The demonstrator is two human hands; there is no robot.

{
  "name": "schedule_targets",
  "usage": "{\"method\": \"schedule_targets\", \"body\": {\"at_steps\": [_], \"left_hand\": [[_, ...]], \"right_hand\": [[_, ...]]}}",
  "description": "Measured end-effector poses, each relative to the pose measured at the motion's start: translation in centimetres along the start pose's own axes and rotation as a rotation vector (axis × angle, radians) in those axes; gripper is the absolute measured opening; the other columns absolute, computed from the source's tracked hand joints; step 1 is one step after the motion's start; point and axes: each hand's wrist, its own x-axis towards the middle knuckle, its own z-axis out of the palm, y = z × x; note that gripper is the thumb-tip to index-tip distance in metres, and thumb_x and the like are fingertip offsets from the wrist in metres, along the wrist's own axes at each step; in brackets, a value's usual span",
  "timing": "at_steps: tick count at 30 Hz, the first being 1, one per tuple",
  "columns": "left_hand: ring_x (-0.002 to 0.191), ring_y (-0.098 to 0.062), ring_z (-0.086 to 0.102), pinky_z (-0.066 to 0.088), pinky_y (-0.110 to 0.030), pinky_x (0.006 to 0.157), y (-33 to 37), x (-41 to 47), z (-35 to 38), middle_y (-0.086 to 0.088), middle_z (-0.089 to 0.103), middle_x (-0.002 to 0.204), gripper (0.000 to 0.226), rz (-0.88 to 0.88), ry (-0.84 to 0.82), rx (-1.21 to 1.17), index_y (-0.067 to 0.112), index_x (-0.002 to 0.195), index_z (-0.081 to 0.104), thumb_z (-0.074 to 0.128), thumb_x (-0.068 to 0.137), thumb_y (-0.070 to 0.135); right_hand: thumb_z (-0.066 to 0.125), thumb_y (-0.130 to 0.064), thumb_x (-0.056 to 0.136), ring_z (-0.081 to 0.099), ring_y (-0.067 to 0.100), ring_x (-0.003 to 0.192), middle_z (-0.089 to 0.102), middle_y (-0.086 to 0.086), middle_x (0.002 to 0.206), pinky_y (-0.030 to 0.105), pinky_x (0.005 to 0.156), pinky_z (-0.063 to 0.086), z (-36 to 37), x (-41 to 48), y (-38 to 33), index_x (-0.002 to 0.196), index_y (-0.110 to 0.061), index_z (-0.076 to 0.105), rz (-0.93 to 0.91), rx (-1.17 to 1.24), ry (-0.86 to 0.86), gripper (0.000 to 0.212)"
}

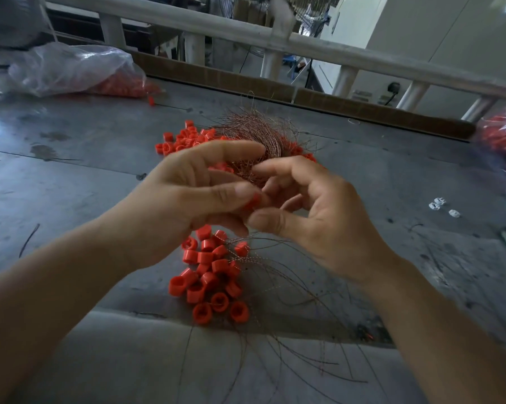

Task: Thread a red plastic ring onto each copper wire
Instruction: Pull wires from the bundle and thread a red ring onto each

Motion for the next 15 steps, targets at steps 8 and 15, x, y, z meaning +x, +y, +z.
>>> {"method": "schedule_targets", "body": {"at_steps": [8,15], "left_hand": [[0.056,-0.016,0.064,0.052,-0.021,0.052,0.7,0.2,-0.4,-0.010,0.069,0.071,0.036,0.034,0.074,-0.111,0.012,0.096,0.071,0.069,0.061,0.003],[0.048,-0.015,0.060,0.047,-0.020,0.043,0.6,0.4,-1.4,-0.006,0.066,0.068,0.031,0.015,0.130,0.120,0.012,0.082,0.074,0.057,0.062,-0.004]], "right_hand": [[0.063,-0.018,0.080,0.055,-0.004,0.062,0.061,-0.015,0.068,0.007,0.057,0.038,-0.9,0.1,0.2,0.074,-0.026,0.064,-0.011,-0.109,0.122,0.009],[0.066,-0.015,0.082,0.054,0.000,0.062,0.061,-0.011,0.068,0.011,0.057,0.040,-1.3,0.0,-0.2,0.073,-0.019,0.067,0.051,-0.206,0.027,0.010]]}}
